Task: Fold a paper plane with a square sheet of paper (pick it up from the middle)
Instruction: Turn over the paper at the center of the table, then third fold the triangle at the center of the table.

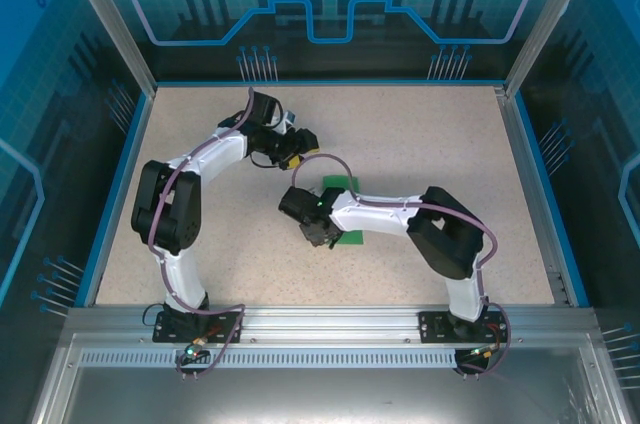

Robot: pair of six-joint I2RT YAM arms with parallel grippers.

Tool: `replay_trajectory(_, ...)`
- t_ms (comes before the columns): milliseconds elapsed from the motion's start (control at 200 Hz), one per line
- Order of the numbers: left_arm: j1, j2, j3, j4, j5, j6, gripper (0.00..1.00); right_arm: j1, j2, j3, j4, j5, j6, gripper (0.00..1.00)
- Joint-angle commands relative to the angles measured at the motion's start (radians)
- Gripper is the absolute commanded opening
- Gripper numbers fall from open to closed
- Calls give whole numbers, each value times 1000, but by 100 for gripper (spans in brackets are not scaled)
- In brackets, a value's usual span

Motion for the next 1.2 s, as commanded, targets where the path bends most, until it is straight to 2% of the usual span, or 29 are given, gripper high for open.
replay_trajectory(0, -10, -19, -4, -56, 9, 42, 63, -18, -115, -68, 130, -94, 1, 45)
replay_trajectory(205, -52, -82, -72, -74, -1, 72, 62, -73, -273, -179, 121, -130, -11, 46)
replay_trajectory(375, -112, -124, -115, -76, 21, 94, 58, -169, -423, -330, 150, -190, 5, 47)
replay_trajectory(550, -212, -110, -120, -71, 8, 113, 49, -265, -533, -434, 183, -248, 30, 50)
replay_trajectory(625, -241, -84, -119, -74, -12, 121, 41, -300, -577, -491, 209, -260, 53, 51)
replay_trajectory(795, -262, -40, -125, -64, -60, 152, 30, -331, -687, -585, 249, -232, 110, 54)
replay_trajectory(1025, -285, 42, -117, -66, -55, 184, 23, -376, -760, -689, 327, -296, 172, 56)
replay_trajectory(1195, -287, 69, -112, -96, -113, 214, 19, -381, -784, -735, 372, -303, 211, 56)
